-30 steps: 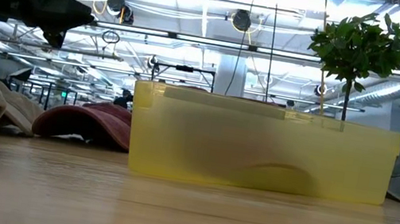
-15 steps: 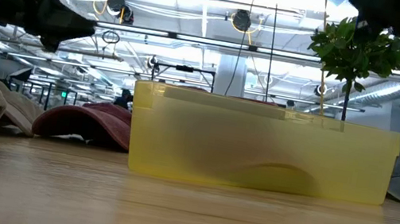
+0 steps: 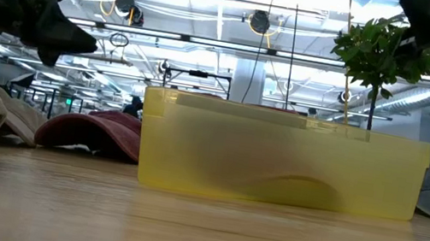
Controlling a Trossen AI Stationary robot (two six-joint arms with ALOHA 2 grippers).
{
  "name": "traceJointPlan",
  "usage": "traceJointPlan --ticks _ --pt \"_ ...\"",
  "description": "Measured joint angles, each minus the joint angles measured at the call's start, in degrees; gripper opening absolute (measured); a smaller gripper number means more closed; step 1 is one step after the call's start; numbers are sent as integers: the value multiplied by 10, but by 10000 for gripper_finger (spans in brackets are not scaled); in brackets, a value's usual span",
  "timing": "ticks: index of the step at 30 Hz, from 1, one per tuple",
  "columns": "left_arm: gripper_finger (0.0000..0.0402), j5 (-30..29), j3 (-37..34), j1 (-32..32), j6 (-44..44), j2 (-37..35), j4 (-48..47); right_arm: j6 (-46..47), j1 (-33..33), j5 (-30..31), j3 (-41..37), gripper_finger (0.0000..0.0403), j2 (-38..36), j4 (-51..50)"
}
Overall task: Pick and place caps into container
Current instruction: Put the bottom violet cap into the yellow container
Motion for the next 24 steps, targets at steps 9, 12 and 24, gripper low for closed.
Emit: traceJointPlan --ticks 9,12,24 --pt "72 -21 0 0 20 0 22 -18 0 -3 -3 0 1 -19" --pt "72 -21 19 0 23 0 47 -8 0 -5 -4 0 1 -22" --pt "72 -65 364 0 13 220 -157 -33 0 -5 -4 0 1 -2"
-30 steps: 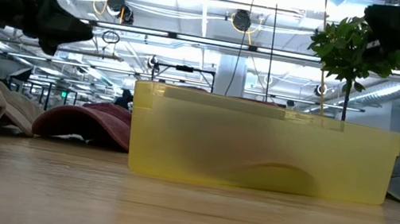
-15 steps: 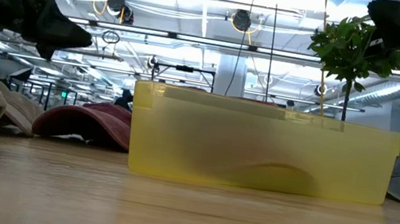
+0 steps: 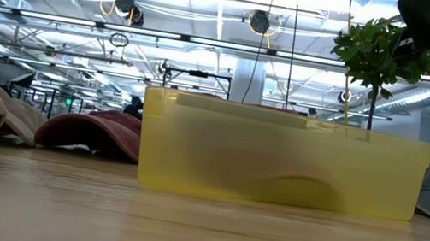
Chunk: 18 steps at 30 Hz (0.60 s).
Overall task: Pick and place caps into container
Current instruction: Put the bottom violet cap into the yellow container
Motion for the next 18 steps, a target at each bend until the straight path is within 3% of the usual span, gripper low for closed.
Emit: traceJointPlan --ticks 9,18 --pt "71 30 285 8 45 333 -345 -9 0 0 0 0 0 3" --pt "87 72 477 12 128 532 -587 -8 0 0 0 0 0 -7"
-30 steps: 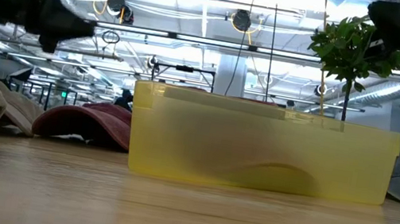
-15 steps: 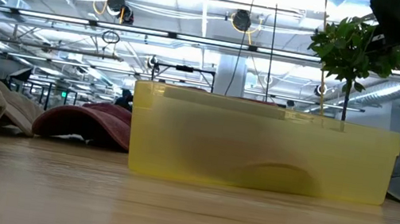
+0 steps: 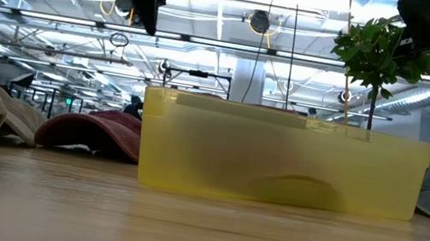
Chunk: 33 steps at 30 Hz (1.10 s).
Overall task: Pick and place caps into container
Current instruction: Put the bottom violet cap into the yellow container
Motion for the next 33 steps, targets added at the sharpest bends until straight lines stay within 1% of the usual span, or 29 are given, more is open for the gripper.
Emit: traceJointPlan --ticks 3,9,11,13,17,22,26,33 --pt "127 7 7 2 3 34 -28 0 0 0 0 0 0 -11" --pt "238 0 -12 24 8 73 -32 6 0 -1 0 0 0 -26" --pt "265 22 -21 26 24 83 -30 11 0 -2 0 0 0 -29" --pt "283 46 -28 22 47 91 -29 13 0 -2 0 0 0 -29" --pt "304 55 -41 17 49 93 -5 15 0 -2 0 0 0 -33" --pt "320 55 -86 16 49 94 17 15 0 -2 0 0 0 -35" --pt "318 72 -118 16 54 93 38 15 0 -2 0 0 0 -35" --pt "305 70 -148 27 63 93 73 14 0 -2 0 0 0 -35"
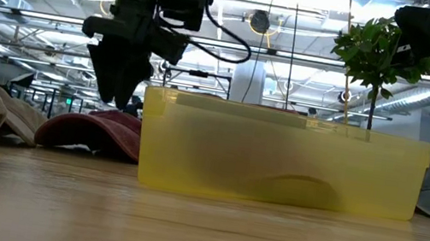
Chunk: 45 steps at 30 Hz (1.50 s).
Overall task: Pick and place caps into container
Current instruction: Put the bottom violet cap into the yellow container
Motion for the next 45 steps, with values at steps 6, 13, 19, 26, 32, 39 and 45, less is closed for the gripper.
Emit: traceJointPlan --ticks 6,13,19,26,32,39,45 --pt "303 18 -18 12 9 0 47 -4 0 0 0 0 0 0" --pt "293 31 -33 27 16 0 58 -5 0 0 0 0 0 0" --pt "284 50 -52 32 20 0 74 -5 0 0 0 0 0 0" --pt "248 53 -56 32 32 0 87 -5 0 0 0 0 0 0" --pt "135 54 -56 32 34 0 86 -5 0 0 0 0 0 0" --pt "16 47 -55 32 43 -1 73 -5 0 0 0 0 0 0" --pt "8 -30 -38 25 42 -1 22 -9 0 0 0 0 0 0"
